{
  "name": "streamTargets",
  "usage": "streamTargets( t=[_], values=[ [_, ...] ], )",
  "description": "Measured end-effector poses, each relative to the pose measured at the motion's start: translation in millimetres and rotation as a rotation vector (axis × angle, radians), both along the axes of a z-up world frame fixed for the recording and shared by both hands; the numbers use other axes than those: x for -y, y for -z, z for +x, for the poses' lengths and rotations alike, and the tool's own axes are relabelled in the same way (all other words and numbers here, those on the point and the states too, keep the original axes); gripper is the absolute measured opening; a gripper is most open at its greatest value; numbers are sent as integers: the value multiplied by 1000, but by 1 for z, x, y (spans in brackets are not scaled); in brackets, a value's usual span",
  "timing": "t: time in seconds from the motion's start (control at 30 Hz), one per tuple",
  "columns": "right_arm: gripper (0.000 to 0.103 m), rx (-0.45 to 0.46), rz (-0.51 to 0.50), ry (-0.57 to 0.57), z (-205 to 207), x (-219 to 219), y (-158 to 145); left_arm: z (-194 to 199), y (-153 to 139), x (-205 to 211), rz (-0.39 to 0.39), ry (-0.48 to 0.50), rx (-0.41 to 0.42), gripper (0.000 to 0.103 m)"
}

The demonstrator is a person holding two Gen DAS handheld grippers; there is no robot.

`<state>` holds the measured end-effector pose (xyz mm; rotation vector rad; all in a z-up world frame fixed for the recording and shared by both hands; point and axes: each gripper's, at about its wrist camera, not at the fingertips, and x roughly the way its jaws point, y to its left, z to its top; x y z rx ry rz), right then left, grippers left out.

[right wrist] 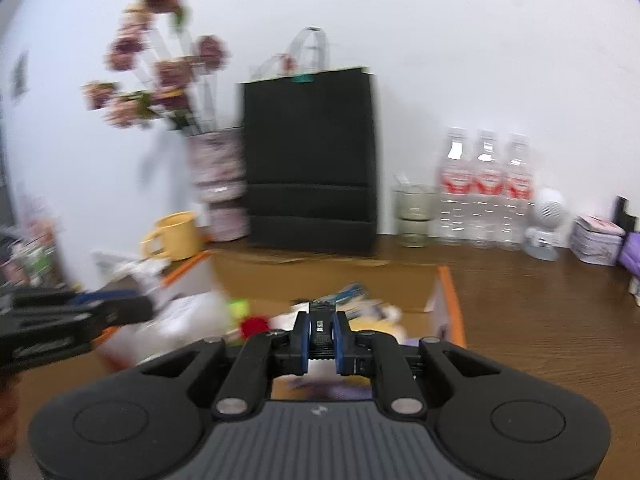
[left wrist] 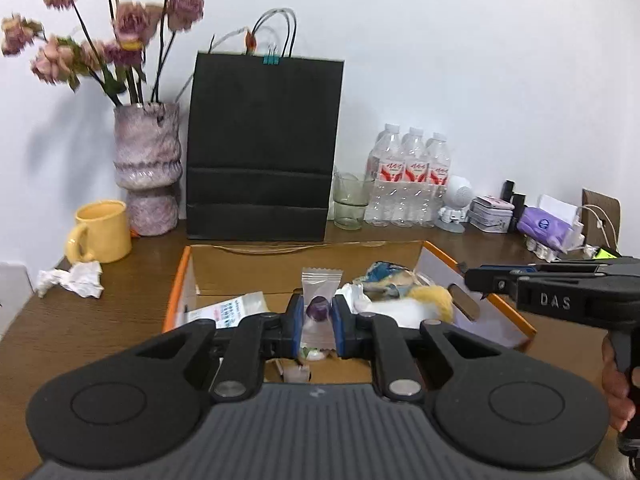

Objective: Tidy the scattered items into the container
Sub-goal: 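Carry both held items into the box and open both tools, then grasp the last clear sachet with the left tool while the right grasps the beige block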

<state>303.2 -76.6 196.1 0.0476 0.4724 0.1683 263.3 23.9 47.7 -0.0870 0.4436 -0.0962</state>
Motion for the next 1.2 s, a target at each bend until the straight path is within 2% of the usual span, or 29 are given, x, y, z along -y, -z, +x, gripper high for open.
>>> streamTargets(
  t=[0.23, 0.47, 0.5, 0.53, 0.57, 0.6, 0.63, 0.67, 0.7, 0.73, 0.77, 0.83, 1.07, 1.2],
  values=[
    [11, -45, -8, 77, 62, 22, 24, 63, 25, 1, -27, -19, -77, 16],
    [14, -102, -27, 54, 91, 25, 41, 87, 42, 4, -9, 13, -120, 19],
    [15, -105, -23, 52, 92, 25, 42, 87, 41, 5, -8, 16, -118, 29],
    [21, -106, -18, 51, 93, 24, 41, 86, 41, 5, -7, 11, -113, 38],
    [38, -107, -11, 48, 93, 25, 41, 85, 40, 4, -6, 4, -103, 53],
    [46, -103, -3, 49, 93, 26, 40, 83, 38, 4, -5, 0, -92, 63],
    [61, -96, 3, 53, 91, 26, 38, 82, 36, 5, -6, 0, -83, 67],
    [68, -88, 11, 51, 89, 27, 36, 80, 34, 5, -12, 1, -76, 80],
    [70, -81, 19, 46, 86, 27, 34, 79, 33, 5, -15, -7, -68, 98],
    [77, -76, 27, 40, 84, 27, 32, 77, 31, 5, -11, -24, -56, 103],
    [87, -70, 35, 35, 81, 27, 30, 74, 29, 6, -3, -37, -39, 103],
    [92, -58, 40, 23, 76, 25, 26, 72, 27, 5, 4, -42, -28, 103],
    [93, -35, 24, 7, 62, 17, 17, 65, 21, 3, 0, -66, -28, 103],
    [93, -18, 19, -13, 40, 16, 11, 44, 11, -5, 4, -66, 0, 103]
  ],
)
